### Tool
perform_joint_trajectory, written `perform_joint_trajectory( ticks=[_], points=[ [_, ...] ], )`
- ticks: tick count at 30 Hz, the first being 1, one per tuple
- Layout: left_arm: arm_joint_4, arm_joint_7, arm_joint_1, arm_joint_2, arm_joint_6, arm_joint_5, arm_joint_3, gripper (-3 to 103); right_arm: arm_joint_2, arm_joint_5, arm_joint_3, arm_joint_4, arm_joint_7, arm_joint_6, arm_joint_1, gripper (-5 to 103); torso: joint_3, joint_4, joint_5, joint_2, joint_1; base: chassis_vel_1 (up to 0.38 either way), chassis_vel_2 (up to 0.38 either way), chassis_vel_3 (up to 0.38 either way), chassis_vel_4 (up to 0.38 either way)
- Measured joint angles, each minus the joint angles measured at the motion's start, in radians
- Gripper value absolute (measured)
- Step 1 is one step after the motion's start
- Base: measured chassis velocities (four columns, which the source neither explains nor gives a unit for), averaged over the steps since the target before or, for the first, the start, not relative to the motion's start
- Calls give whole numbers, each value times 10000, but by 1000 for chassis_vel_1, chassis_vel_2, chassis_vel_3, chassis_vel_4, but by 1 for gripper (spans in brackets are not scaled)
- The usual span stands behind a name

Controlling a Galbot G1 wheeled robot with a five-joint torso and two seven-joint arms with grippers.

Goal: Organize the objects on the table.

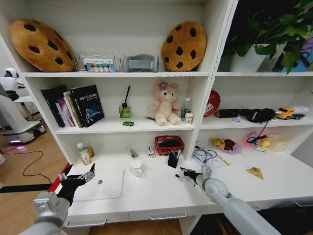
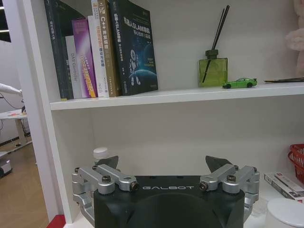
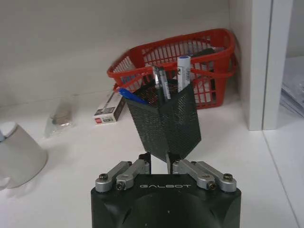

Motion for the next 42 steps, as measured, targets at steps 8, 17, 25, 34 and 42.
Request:
perform_joint_trajectory(
  ticks=[8, 17, 25, 34, 42],
  points=[
    [-1, 0, 0, 0, 0, 0, 0, 100, -603, -65, 310, 122, -2545, -220, -259, 41, 0, 0, -1, 0, -1, 0, 0, 0, 0],
    [-1, 0, 0, 0, 0, 0, 0, 100, -1123, -616, 587, -115, -3552, -256, -480, 74, 0, 0, 0, 0, 0, 0, 0, 0, 0],
    [-1, 0, 0, 0, 0, 0, 0, 100, -1296, -649, 444, -202, -3543, -388, -394, 100, 0, 1, 1, 0, 0, 0, 0, 0, 0],
    [-1, 0, 0, 0, 0, 0, 0, 100, -1465, -907, 294, -148, -3722, -527, -312, 100, 0, 1, 1, 1, 0, 0, 0, 0, 0],
    [-1, 0, 0, 0, 0, 0, 0, 100, -1907, -1765, 274, -406, -4458, -267, -162, 100, 0, 0, 0, 2, 0, 0, 0, 0, 0]
  ],
)
